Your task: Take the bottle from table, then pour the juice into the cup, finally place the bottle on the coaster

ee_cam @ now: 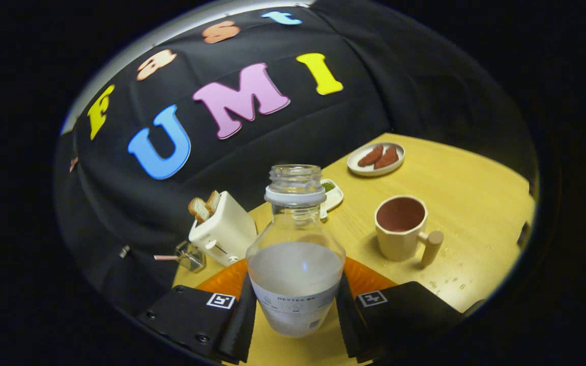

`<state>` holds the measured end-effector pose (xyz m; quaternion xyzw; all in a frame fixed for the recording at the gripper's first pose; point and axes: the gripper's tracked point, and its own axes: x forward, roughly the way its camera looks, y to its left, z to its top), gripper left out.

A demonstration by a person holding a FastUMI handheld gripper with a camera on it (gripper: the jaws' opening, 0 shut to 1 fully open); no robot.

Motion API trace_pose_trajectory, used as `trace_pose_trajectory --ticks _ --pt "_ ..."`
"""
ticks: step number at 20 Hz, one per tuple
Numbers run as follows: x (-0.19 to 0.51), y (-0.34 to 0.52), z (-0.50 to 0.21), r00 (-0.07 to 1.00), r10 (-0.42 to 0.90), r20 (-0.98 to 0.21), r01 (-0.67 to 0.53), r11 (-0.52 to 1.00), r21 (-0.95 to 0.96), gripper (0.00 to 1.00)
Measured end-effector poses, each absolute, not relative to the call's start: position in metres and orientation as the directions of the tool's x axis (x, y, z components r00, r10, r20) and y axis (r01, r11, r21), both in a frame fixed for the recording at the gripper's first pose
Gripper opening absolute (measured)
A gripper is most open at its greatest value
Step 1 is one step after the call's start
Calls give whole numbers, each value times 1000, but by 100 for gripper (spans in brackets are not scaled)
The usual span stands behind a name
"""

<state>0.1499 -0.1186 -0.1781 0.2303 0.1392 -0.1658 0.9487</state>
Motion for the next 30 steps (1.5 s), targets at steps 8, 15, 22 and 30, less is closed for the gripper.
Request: trace_pose_trajectory --ticks 8,15,22,30 --pt "198 -90 -132 944 -289 -158 282 957 -62 72" --pt "264 -109 -136 924 -362 -120 357 932 -61 73" --pt "312 -143 -167 892 -438 -109 430 899 -87 74" --pt "345 -159 -208 882 -444 -155 446 895 -27 75"
